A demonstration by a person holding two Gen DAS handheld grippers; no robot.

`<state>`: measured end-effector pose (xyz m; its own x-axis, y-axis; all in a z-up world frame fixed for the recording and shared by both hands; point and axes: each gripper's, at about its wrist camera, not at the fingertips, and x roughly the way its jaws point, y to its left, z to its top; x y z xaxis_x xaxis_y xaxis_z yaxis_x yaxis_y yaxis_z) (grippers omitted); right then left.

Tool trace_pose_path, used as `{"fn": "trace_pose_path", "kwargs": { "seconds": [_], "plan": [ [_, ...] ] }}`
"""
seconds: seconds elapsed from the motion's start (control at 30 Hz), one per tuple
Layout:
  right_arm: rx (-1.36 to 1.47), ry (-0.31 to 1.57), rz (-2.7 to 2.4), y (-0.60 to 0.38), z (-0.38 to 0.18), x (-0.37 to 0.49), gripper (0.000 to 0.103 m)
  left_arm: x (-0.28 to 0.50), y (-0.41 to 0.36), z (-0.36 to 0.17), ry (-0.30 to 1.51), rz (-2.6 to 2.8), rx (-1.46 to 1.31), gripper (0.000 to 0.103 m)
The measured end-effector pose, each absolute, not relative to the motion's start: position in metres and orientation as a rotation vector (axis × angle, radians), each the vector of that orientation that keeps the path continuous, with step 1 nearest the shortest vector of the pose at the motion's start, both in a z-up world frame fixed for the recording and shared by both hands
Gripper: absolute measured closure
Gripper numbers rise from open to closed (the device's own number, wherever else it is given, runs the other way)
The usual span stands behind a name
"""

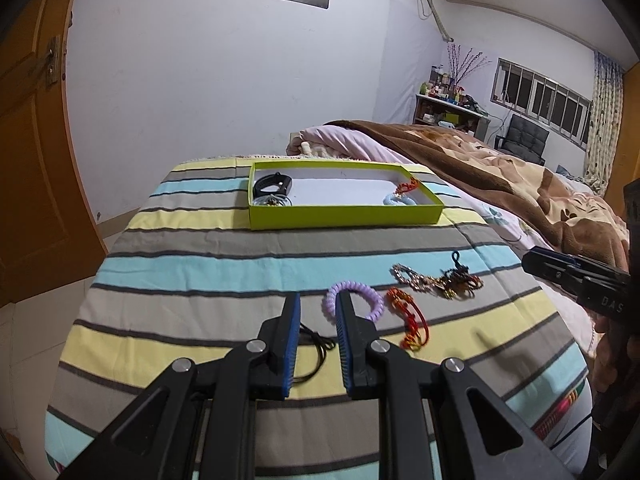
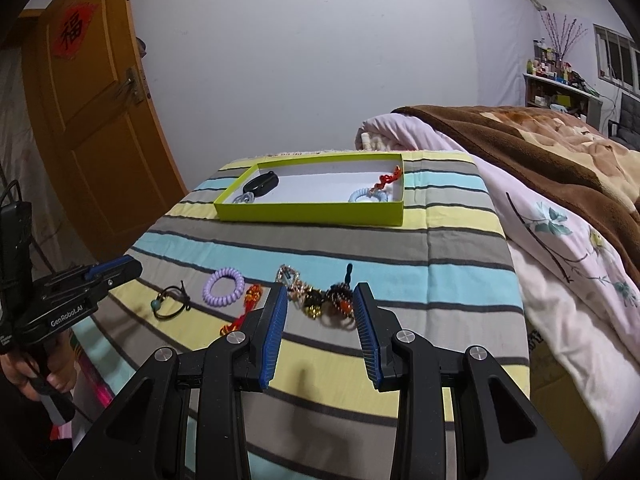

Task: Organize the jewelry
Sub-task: 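Move both tools back over the remaining jewelry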

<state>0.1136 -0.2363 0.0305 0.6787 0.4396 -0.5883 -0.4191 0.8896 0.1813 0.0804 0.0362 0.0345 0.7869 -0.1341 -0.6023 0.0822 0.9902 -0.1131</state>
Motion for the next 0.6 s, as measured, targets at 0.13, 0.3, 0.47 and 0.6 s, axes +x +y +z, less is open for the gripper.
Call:
{"fn": "trace_pose_path", "kwargs": {
  "seconds": [0.13, 0.3, 0.47, 0.6],
  "plan": [
    [0.032, 0.672, 0.483, -0.237, 0.029, 0.110, 0.068, 0.074, 0.034, 0.033, 0.655, -0.119, -0.082, 0.084],
    [0.036, 0.677, 0.484, -0.238, 0.027, 0.109, 0.068, 0.068, 0.036, 0.032, 0.655, -0.108, -0.093, 0.084],
    [0.035, 0.691, 0.486, -0.237, 0.022, 0.112, 0.068, 0.066, 0.038, 0.029, 0.657, -0.103, -0.093, 0.084],
    [0.027, 0.702, 0.488, -0.235, 0.017, 0.116, 0.068, 0.070, 0.037, 0.025, 0.665, -0.108, -0.094, 0.084]
  ]
}}
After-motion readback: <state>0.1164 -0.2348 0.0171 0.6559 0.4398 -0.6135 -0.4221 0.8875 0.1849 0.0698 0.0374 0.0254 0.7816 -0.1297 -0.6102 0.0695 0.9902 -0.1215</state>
